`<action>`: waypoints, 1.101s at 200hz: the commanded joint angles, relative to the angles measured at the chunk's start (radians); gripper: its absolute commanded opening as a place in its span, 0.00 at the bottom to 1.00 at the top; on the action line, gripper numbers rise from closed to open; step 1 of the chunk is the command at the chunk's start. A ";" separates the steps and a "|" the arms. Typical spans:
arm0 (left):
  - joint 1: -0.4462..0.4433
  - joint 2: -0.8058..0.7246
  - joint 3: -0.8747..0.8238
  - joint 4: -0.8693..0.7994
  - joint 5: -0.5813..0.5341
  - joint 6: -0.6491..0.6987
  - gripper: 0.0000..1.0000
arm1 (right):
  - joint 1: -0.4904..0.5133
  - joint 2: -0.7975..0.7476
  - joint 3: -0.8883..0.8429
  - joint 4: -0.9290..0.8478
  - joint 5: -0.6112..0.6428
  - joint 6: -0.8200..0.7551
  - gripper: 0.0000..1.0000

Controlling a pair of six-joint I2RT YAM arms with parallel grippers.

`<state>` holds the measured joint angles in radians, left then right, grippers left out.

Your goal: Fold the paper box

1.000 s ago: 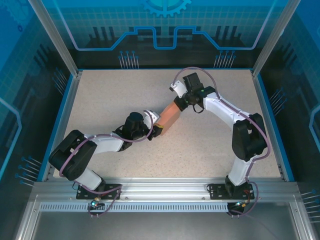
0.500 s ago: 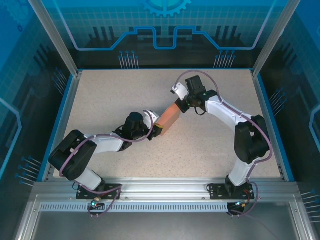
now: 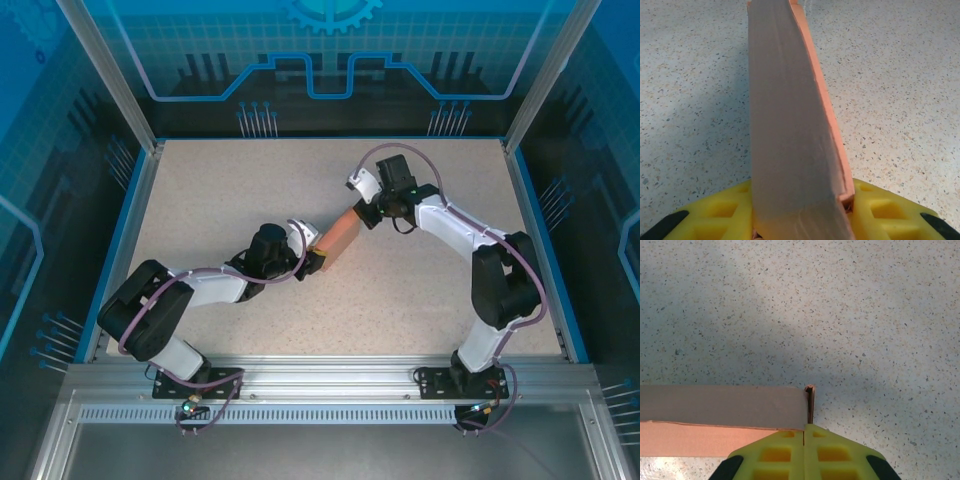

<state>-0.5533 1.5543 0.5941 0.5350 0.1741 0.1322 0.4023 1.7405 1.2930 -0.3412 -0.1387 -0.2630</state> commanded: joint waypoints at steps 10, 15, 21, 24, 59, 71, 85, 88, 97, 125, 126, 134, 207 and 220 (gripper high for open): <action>0.005 -0.012 0.027 -0.027 0.014 -0.012 0.39 | 0.001 -0.017 -0.027 -0.060 -0.005 0.073 0.05; 0.005 -0.017 0.026 -0.027 0.014 -0.015 0.40 | 0.001 -0.021 -0.026 -0.057 -0.001 0.083 0.05; 0.005 -0.025 0.026 -0.029 0.015 -0.021 0.42 | 0.003 -0.025 -0.026 -0.053 0.004 0.095 0.05; 0.005 -0.026 0.026 -0.031 0.016 -0.023 0.43 | 0.005 -0.026 -0.027 -0.051 0.007 0.101 0.05; 0.006 -0.068 0.017 -0.035 0.020 -0.054 0.56 | 0.027 -0.045 -0.026 -0.032 0.042 0.162 0.04; 0.004 -0.080 0.009 -0.026 0.021 -0.071 0.60 | 0.037 -0.050 -0.029 -0.025 0.064 0.182 0.04; 0.004 -0.101 -0.004 -0.014 0.022 -0.095 0.63 | 0.047 -0.057 -0.034 -0.020 0.092 0.202 0.04; 0.005 -0.105 -0.007 -0.011 0.021 -0.100 0.64 | 0.048 -0.058 -0.035 -0.019 0.096 0.206 0.04; 0.004 -0.124 -0.017 -0.006 0.014 -0.121 0.65 | 0.052 -0.063 -0.039 -0.018 0.108 0.218 0.04; 0.003 -0.213 -0.040 -0.058 -0.072 -0.194 0.66 | 0.066 -0.073 -0.044 -0.016 0.133 0.242 0.04; 0.003 -0.216 -0.040 -0.062 -0.075 -0.197 0.66 | 0.067 -0.074 -0.044 -0.016 0.134 0.242 0.04; 0.003 -0.248 -0.040 -0.098 -0.100 -0.219 0.66 | 0.069 -0.076 -0.045 -0.016 0.139 0.246 0.04; 0.000 -0.357 0.015 -0.390 -0.210 -0.245 0.54 | 0.075 -0.066 -0.038 -0.014 0.147 0.255 0.05; -0.002 -0.337 0.042 -0.415 -0.219 -0.227 0.50 | 0.078 -0.062 -0.034 -0.016 0.146 0.253 0.05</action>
<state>-0.5526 1.1976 0.5728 0.2188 0.0063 -0.1150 0.4652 1.6928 1.2598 -0.3500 0.0006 -0.0250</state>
